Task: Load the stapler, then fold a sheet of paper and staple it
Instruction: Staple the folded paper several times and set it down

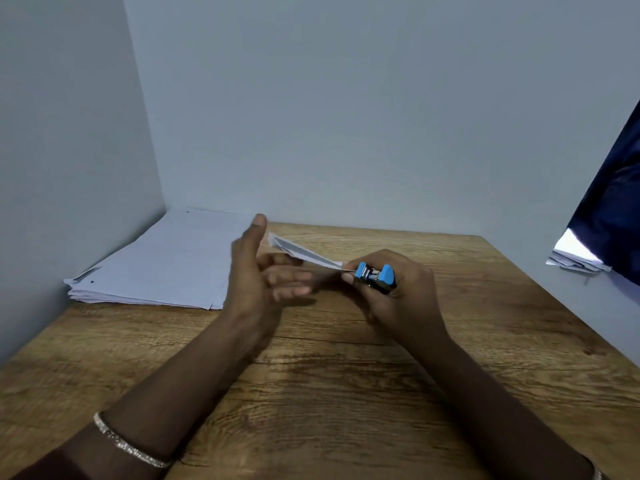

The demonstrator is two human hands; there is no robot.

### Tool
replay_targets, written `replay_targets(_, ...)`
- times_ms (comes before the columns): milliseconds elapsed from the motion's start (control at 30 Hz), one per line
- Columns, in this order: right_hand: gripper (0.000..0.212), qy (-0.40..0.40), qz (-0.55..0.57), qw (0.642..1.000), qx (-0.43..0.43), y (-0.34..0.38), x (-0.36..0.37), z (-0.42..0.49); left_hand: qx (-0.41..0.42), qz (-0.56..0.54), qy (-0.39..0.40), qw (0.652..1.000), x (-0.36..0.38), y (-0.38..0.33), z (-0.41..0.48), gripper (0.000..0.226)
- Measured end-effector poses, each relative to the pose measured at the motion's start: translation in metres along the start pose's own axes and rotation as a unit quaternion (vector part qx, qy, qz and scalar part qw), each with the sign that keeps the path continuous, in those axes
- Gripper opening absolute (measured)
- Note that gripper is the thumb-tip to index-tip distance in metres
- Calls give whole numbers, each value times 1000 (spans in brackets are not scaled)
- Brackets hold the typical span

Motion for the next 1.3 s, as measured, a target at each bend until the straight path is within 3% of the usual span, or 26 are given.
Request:
replay_targets(33, 13, -5, 4, 1000, 5, 0, -1, 0, 78, 74, -12, 994, -3, -4, -1, 69)
replay_targets(67, 12, -8, 7, 1000, 9, -1, -1, 0, 186, 181, -13, 966, -7, -9, -2, 69)
replay_targets(133, 12, -10, -1, 1000, 7, -1, -1, 0, 389, 368, 26, 844, -12, -14, -7, 61)
replay_targets(167, 11, -6, -7, 1000, 4, 0, -1, 0, 447, 428, 55, 784, -10, -15, -10, 56)
replay_targets(233, 11, 9, -5, 1000, 7, 2, 0, -1, 488, 512, 119, 696, -4, -11, -13, 40)
replay_targets(333, 12, 28, 1, 1000, 14, 4, 0, -1, 472, 578, 180, 641, 4, 1, -15, 20)
replay_targets(467, 16, 61, 7, 997, 37, 3, 2, -1, 421, 568, 192, 681, -1, 6, -8, 23)
replay_targets(633, 13, 113, 91, 982, 119, -3, 4, 0, 258, 406, 229, 846, -6, 7, -4, 9)
replay_targets(800, 10, 131, 108, 976, 134, -5, 6, 1, 162, 318, 225, 907, -3, 6, -3, 9)
replay_targets(1067, 12, 131, 115, 975, 141, -8, 6, 1, 83, 289, 229, 926, -2, 4, -7, 17)
replay_targets(1300, 13, 119, 120, 976, 135, -7, 4, 1, 194, 367, 240, 878, -2, 5, -5, 8)
Point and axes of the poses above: each hand's wrist, its own z-axis towards the middle knuckle, its own x-axis out of the palm, y = z × x, the point moved 1 cm from there along z, towards the middle knuckle, and after that the axes turned 13 degrees about x, right-handed, at the moved point
